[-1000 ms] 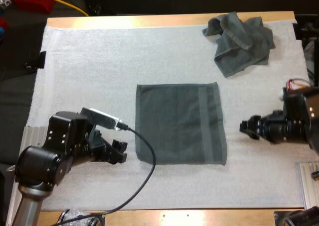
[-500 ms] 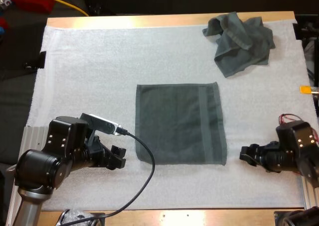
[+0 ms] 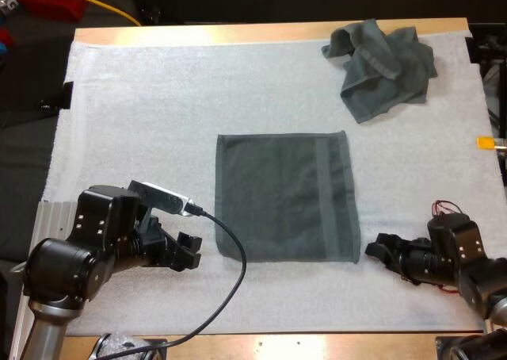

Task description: Pick towel from pile, fold and stack

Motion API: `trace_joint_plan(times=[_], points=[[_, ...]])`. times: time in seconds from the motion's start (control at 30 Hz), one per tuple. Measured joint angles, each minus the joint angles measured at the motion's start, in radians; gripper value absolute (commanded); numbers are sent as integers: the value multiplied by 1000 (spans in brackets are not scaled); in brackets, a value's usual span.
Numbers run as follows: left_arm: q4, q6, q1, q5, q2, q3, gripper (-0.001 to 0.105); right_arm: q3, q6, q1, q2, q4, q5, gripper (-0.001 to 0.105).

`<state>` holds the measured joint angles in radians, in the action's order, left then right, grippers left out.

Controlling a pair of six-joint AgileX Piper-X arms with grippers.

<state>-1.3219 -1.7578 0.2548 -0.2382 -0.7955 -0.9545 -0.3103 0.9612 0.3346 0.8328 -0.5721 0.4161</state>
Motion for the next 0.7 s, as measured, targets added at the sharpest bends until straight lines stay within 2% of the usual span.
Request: trace_joint_plan(times=[0.13, 0.37, 0.7], points=[[0, 0, 0, 0, 0, 0, 69, 44, -20, 0, 0, 47, 6, 55], [0, 0, 0, 0, 0, 0, 69, 59, -26, 0, 13, 89, 8, 55], [0, 0, 0, 0, 0, 0, 69, 59, -46, 0, 192, 242, 66, 55]])
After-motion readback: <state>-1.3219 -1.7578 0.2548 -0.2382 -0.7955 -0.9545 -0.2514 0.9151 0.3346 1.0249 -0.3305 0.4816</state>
